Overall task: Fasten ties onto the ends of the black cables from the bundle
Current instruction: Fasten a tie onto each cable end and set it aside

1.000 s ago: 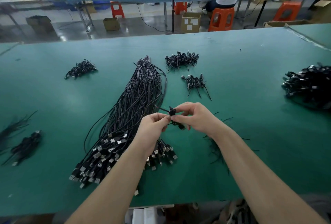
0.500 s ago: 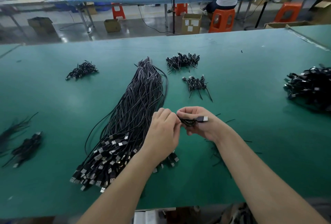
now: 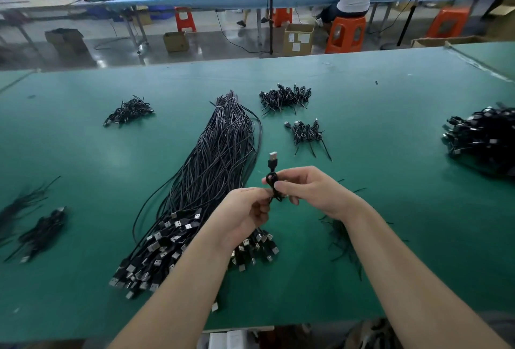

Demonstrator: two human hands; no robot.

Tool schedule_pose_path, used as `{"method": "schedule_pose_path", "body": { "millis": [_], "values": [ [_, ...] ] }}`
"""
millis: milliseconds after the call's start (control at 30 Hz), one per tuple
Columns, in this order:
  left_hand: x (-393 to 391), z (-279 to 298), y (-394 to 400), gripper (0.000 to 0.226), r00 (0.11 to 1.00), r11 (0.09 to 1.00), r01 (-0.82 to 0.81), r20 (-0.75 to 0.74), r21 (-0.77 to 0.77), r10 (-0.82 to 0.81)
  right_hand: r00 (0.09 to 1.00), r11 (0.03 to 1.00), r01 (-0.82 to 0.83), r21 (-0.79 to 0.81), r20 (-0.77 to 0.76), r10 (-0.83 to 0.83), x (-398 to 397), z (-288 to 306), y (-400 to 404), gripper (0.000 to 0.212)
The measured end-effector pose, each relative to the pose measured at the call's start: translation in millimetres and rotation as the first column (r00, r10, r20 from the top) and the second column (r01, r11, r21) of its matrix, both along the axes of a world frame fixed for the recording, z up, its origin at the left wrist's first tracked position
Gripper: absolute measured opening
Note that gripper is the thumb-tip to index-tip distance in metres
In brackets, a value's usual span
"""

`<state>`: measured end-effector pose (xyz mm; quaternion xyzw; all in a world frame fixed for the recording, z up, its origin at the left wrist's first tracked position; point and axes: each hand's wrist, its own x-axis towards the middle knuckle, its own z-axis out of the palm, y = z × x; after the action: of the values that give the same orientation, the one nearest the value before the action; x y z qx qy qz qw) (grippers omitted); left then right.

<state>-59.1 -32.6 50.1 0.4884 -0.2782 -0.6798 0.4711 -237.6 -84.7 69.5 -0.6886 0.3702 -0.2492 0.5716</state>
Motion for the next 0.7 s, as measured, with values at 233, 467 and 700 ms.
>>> {"method": "schedule_pose_path", "body": {
  "millis": [233,467,700],
  "values": [
    [-7,6,7,0.022,0.848,0.959,0.046,0.518,-0.280,0.111,0.989,0.999,0.034,-0.043,-0.141,-0.040,3,9,-5,0.019],
    [-14,0,12,0.017,-0.018,0.525,0.649,0.679,-0.550,0.734,0.968,0.995,0.081,0.059,-0.241,-0.064,10,18,-6,0.013],
    [-6,9,6,0.016,0.536,0.855,0.073,0.743,-0.514,0.401,0.995,0.967,0.061,0.248,0.065,-0.080,0,16,-5,0.018]
  ]
}}
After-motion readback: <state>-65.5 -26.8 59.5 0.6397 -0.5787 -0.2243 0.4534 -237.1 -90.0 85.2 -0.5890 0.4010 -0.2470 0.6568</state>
